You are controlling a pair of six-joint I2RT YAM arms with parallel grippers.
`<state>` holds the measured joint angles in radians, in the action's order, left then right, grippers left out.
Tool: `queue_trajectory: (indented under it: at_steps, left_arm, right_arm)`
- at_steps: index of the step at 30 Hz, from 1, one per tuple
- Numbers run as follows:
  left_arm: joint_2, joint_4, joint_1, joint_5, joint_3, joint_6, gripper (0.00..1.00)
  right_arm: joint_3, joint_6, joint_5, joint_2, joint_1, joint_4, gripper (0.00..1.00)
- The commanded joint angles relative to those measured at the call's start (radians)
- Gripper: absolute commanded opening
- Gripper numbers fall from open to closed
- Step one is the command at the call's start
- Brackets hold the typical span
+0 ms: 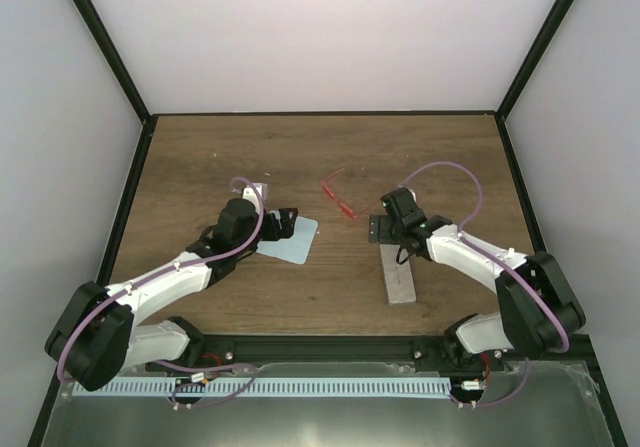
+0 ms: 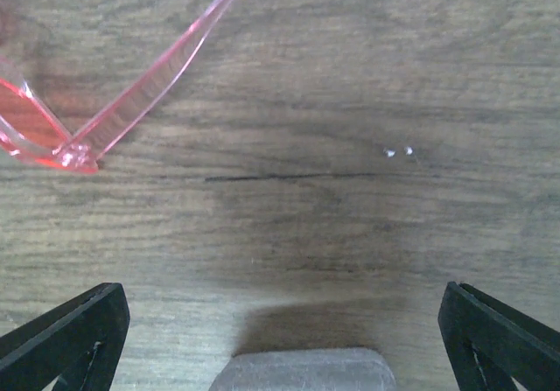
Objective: Organize the sunglasses
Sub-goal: Adjust the sunglasses case at the center of the board.
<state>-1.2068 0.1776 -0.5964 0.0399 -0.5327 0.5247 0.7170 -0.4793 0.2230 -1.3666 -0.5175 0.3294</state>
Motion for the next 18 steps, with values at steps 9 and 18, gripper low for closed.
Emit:
queue_trajectory:
  at_steps: [9, 18]
  left_arm:
    - [0.054, -0.011, -0.002, -0.013, 0.005, 0.013, 1.0]
    - [0.047, -0.012, -0.002, -0.012, 0.001, 0.011, 1.0]
  right_arm:
    - [-0.04, 0.005, -0.012, -0.026, -0.013, 0.056, 1.0]
    - [-0.06, 0.004, -0.023, -0.011, -0.013, 0.05, 0.73]
